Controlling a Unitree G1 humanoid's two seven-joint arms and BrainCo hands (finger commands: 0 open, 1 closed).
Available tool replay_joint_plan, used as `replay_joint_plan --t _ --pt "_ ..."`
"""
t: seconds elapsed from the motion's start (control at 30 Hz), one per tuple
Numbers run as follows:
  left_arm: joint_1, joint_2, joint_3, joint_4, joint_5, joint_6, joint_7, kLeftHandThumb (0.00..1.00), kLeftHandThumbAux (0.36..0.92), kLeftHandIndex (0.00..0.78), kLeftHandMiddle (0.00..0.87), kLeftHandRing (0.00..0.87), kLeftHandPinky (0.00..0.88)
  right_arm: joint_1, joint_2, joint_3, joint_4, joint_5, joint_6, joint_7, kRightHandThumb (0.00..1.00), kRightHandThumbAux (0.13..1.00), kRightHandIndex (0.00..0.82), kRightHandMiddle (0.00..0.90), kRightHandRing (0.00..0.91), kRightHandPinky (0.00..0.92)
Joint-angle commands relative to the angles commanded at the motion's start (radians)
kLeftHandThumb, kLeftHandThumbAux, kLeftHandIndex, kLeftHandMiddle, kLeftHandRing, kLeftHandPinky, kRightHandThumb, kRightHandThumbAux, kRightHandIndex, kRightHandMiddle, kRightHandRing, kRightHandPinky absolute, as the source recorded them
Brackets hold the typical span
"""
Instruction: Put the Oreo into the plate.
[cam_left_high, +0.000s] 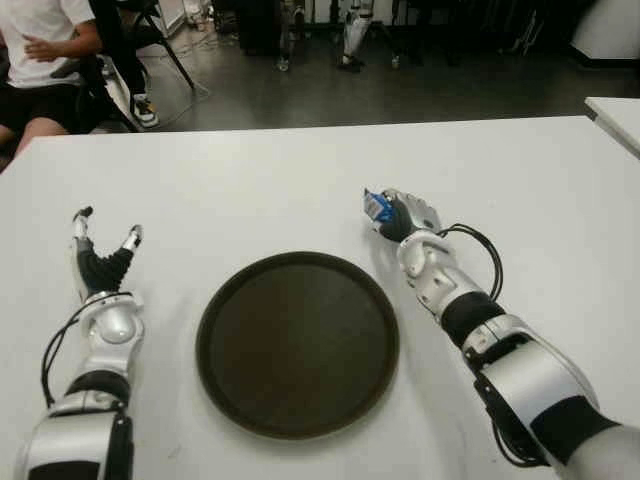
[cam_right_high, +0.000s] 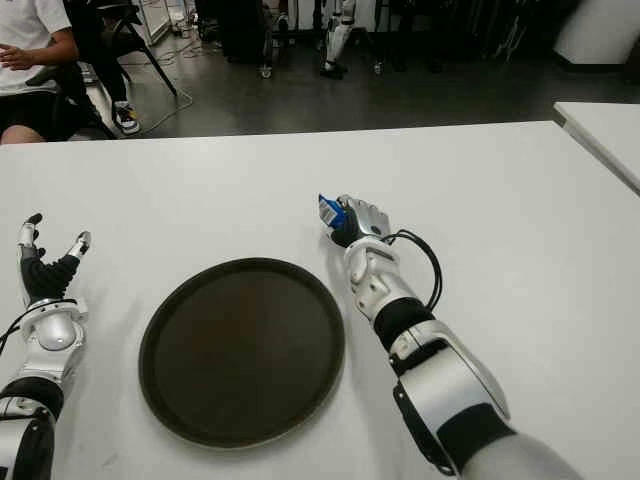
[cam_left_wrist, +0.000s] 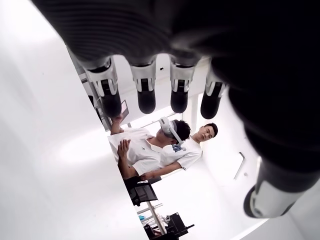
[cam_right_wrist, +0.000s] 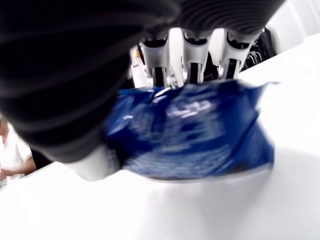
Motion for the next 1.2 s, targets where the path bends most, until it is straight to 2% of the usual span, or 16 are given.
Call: replay_joint_plan --t 0.1,0.17,0.23,0.33,0.37,0.43,0.53,0.7,0.73,0.77,0.87,0.97,1.1,1.2 --pt "-0.002 0.003 0.002 0.004 -0.002 -0.005 -0.011 0.000 0.667 0.008 0.003 0.000 0.000 0.058 -0.003 -0.082 -0.081 0.106 -0.104 0.047 0.715 0.711 0.443 0.675 0.589 0.700" --pt "-0.003 0.003 0.005 0.006 -0.007 -0.010 -0.020 0.000 0.672 0.009 0.004 0.000 0.000 0.100 0.003 -0.153 -0.159 0.216 -0.150 0.135 0.715 0.712 0.443 0.731 0.673 0.748" --pt "-0.003 0.003 0.006 0.007 -0.008 -0.012 -0.024 0.000 0.675 0.010 0.005 0.000 0.000 0.116 0.005 -0.175 -0.190 0.255 -0.159 0.173 0.715 0.712 0.443 0.761 0.722 0.772" --pt "-0.001 -0.001 0.016 0.007 -0.019 -0.029 -0.032 0.000 0.675 0.012 0.008 0.000 0.000 0.134 0.065 -0.322 -0.331 0.566 -0.052 0.411 0.715 0.713 0.442 0.790 0.766 0.784" --pt "0.000 -0.001 0.017 0.007 -0.021 -0.032 -0.033 0.000 0.679 0.013 0.012 0.000 0.001 0.138 0.081 -0.353 -0.361 0.639 -0.023 0.463 0.717 0.713 0.442 0.799 0.778 0.793" --pt "0.000 0.000 0.017 0.006 -0.020 -0.034 -0.033 0.000 0.682 0.015 0.016 0.000 0.002 0.146 0.096 -0.378 -0.389 0.704 0.003 0.507 0.718 0.713 0.441 0.807 0.789 0.800" --pt "0.000 0.002 0.012 0.007 -0.015 -0.038 -0.037 0.000 0.677 0.016 0.016 0.000 0.000 0.161 0.109 -0.403 -0.425 0.777 0.024 0.561 0.721 0.712 0.441 0.816 0.807 0.824" --pt "-0.001 0.003 0.011 0.009 -0.015 -0.043 -0.044 0.000 0.667 0.020 0.016 0.000 0.000 0.182 0.111 -0.426 -0.481 0.847 0.071 0.619 0.723 0.711 0.441 0.830 0.831 0.853" --pt "-0.001 0.004 0.012 0.009 -0.014 -0.043 -0.044 0.000 0.661 0.023 0.017 0.000 0.000 0.187 0.112 -0.430 -0.492 0.857 0.082 0.628 0.769 0.697 0.436 0.726 0.830 0.854" --pt "-0.001 0.005 0.011 0.010 -0.013 -0.043 -0.043 0.000 0.658 0.024 0.018 0.000 0.000 0.190 0.114 -0.433 -0.501 0.867 0.093 0.637 0.798 0.687 0.433 0.660 0.830 0.855" --pt "0.000 0.006 0.011 0.011 -0.011 -0.042 -0.041 0.000 0.666 0.024 0.021 0.003 0.004 0.195 0.116 -0.437 -0.516 0.876 0.113 0.647 0.834 0.676 0.429 0.580 0.830 0.857" --pt "0.002 0.008 0.009 0.012 -0.007 -0.039 -0.034 0.000 0.675 0.021 0.019 0.001 0.001 0.204 0.118 -0.439 -0.543 0.893 0.151 0.659 0.846 0.672 0.431 0.557 0.835 0.865" --pt "0.004 0.008 0.008 0.014 -0.006 -0.035 -0.034 0.000 0.668 0.020 0.015 0.000 0.000 0.232 0.162 -0.452 -0.578 0.963 0.229 0.674 0.853 0.669 0.437 0.559 0.836 0.867" --pt "0.004 0.009 0.008 0.015 -0.006 -0.035 -0.036 0.000 0.662 0.021 0.016 0.000 0.000 0.244 0.179 -0.456 -0.597 0.993 0.270 0.674 0.856 0.668 0.439 0.561 0.833 0.862"
